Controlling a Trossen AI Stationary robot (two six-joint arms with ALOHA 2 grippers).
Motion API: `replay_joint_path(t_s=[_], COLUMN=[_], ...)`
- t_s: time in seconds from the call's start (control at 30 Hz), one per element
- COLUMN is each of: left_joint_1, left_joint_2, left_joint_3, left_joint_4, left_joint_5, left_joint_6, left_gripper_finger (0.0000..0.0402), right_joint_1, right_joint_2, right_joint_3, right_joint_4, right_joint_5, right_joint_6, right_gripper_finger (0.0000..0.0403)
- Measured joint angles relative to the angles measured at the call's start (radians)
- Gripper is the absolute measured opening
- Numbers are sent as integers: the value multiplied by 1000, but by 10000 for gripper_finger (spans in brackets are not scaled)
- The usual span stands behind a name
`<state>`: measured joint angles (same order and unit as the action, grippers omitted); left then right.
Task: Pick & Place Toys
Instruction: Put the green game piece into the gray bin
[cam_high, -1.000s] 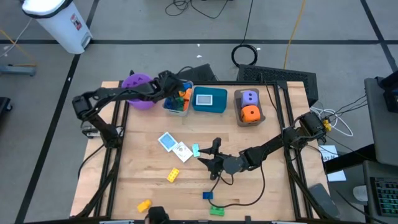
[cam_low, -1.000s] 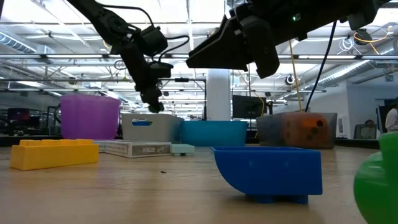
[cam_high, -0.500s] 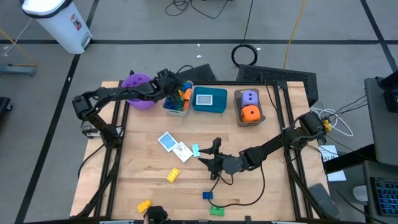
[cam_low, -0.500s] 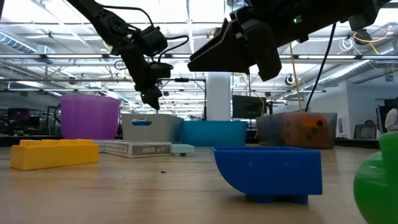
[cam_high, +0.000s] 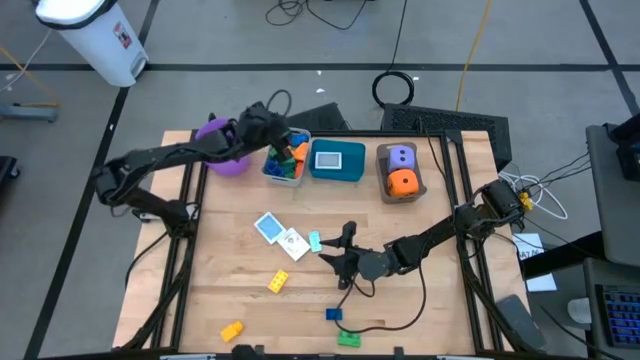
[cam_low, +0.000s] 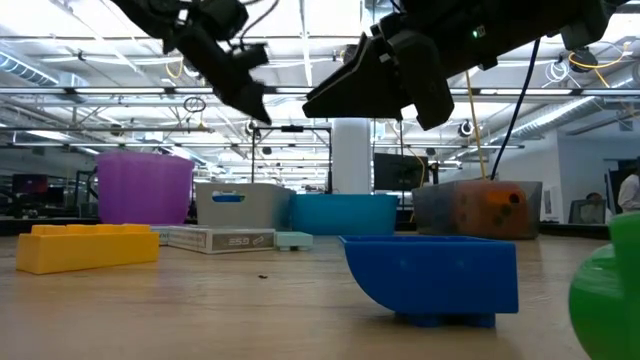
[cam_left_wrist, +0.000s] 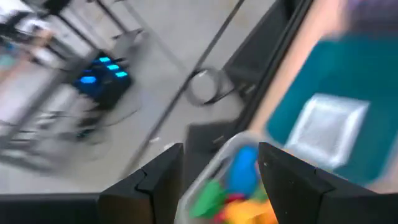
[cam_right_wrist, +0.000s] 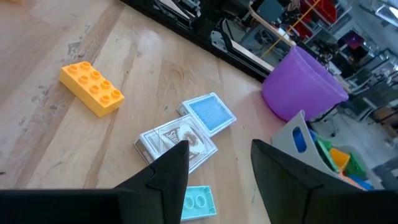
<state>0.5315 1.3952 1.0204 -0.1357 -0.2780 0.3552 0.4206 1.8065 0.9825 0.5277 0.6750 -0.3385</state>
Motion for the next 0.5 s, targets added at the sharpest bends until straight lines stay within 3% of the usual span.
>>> replay_joint_path(t_s=[0.2, 0.37, 0.5], left_joint_1=[-38, -122, -207], left_joint_2=[-22, -4, -7], left_joint_3=[-89, -219, -264], left_joint_4=[12, 50, 142], left_joint_5=[204, 338, 357], left_joint_6=[-284, -324, -352], left_gripper_finger=[214, 214, 214], right_joint_1=[0, 0, 0], right_joint_2=[0, 0, 0], right_joint_3=[0, 0, 0], right_joint_4=[-2, -2, -2], right_joint_5=[0, 0, 0], right_joint_6=[67, 91, 91], right_gripper_finger=[167, 167, 167])
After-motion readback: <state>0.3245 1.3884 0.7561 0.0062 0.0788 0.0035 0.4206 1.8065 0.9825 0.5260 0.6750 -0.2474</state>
